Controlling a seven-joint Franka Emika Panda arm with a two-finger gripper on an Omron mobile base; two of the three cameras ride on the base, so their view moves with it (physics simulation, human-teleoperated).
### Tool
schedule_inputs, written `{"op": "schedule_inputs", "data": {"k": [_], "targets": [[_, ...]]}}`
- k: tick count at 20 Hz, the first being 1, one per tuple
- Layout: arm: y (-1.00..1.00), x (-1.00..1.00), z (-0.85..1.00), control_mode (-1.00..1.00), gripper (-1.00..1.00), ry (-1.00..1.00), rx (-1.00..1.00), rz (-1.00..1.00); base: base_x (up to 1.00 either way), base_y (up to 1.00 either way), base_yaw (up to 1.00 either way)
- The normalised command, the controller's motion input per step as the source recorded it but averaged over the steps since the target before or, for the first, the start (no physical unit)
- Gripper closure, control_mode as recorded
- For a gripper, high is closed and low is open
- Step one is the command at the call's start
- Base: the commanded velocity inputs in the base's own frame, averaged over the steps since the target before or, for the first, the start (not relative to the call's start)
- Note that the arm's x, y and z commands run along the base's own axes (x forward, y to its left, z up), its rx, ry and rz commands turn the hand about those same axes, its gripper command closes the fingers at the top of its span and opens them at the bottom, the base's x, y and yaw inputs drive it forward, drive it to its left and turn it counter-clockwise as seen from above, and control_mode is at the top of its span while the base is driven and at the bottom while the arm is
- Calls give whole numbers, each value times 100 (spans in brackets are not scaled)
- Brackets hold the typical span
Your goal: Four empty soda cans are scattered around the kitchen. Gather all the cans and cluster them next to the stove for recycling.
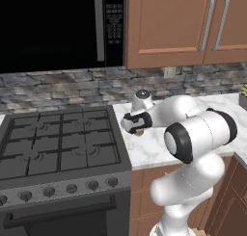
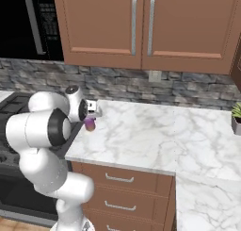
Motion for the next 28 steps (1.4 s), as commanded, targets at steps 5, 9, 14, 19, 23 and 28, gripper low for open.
{"op": "schedule_inputs", "data": {"k": [5, 9, 14, 19, 23, 28], "targets": [[0, 54, 0, -100, 100, 0, 0, 0, 0, 0, 0], [10, 44, -3, -100, 100, 0, 0, 0, 0, 0, 0], [13, 41, -2, -100, 100, 0, 0, 0, 0, 0, 0], [12, 36, -11, -100, 100, 0, 0, 0, 0, 0, 0], [13, 2, -22, -100, 100, 0, 0, 0, 0, 0, 0], [14, 0, -26, -100, 100, 0, 0, 0, 0, 0, 0]]}}
